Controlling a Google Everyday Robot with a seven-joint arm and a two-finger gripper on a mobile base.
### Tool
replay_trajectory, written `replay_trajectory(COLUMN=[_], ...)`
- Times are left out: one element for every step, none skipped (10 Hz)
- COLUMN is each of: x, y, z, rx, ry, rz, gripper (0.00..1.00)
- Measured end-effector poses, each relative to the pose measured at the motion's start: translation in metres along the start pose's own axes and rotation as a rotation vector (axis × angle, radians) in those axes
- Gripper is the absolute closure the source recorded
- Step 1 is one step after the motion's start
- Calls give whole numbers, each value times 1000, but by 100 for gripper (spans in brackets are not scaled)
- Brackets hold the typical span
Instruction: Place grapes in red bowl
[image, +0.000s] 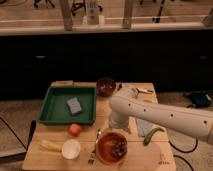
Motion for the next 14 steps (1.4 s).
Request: replay_trajectory(x=[0,0,0,0,0,0,-1,-1,-1,-1,-1,-1,-1,-1], y=[1,2,0,0,1,1,1,1,1,2,2,2,2,2], z=[0,0,0,0,0,0,0,0,0,0,0,0,0,0], rx=[0,0,-1,-1,-1,-1,-1,-1,-1,-1,-1,-1,-1,-1], ry=[0,0,0,0,-1,-1,-1,-1,-1,-1,-1,-1,-1,-1], rz=[1,3,1,0,1,1,1,1,2,2,2,3,3,3], gripper=[20,20,20,20,20,20,20,20,20,20,20,20,20,20])
